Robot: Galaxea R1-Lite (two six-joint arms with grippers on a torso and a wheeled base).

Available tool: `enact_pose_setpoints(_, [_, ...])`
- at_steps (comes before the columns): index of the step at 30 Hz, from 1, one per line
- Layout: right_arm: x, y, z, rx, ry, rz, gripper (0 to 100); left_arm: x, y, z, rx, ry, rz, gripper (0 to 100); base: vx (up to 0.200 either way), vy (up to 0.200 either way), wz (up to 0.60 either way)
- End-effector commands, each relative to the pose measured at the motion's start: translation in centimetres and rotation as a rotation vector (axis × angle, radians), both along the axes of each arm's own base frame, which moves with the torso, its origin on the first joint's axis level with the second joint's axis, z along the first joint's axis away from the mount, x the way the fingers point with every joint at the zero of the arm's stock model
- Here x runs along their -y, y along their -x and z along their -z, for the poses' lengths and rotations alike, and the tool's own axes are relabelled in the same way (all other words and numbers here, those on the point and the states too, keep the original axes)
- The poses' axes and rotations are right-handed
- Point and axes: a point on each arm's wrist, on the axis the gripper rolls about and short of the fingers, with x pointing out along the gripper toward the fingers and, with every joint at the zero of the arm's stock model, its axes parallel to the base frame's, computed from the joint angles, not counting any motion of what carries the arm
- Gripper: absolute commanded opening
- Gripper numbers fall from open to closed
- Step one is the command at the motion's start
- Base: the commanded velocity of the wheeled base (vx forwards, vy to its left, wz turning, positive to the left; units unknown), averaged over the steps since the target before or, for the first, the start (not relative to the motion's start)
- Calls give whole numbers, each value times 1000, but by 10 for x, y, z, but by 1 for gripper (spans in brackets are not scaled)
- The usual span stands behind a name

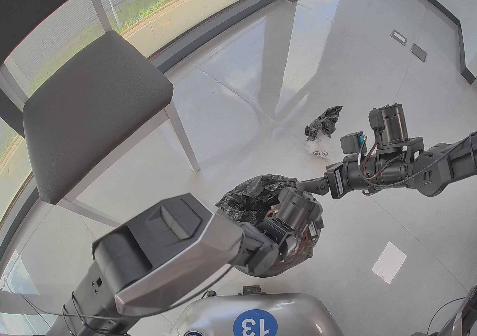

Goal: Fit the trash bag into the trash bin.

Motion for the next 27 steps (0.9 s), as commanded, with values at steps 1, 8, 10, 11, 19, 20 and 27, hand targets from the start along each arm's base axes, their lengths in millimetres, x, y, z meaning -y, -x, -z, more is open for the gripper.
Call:
enact_pose_setpoints(1, [-1,0,1,0,0,-2,100,-25,-21,-10,7,2,-69,100,0,0,0])
enact_pose_setpoints(8, [-3,0,1,-1,1,-6,100,-51,-24,-2,-32,-45,-108,100,0,0,0])
enact_pose_setpoints(10, [-3,0,1,1,1,-7,100,-56,-20,8,-59,-72,-110,100,0,0,0])
enact_pose_setpoints(11, [-3,0,1,1,1,-7,100,-59,-18,13,-70,-85,-113,100,0,0,0])
enact_pose_setpoints(19, [-2,1,1,0,0,-5,100,-70,-31,4,-28,-50,-152,100,0,0,0])
enact_pose_setpoints(20, [-2,1,1,0,0,-5,100,-69,-31,0,-21,-44,-152,100,0,0,0])
enact_pose_setpoints(27, [-2,0,1,2,1,-6,100,-79,-45,-11,10,-32,-176,100,0,0,0])
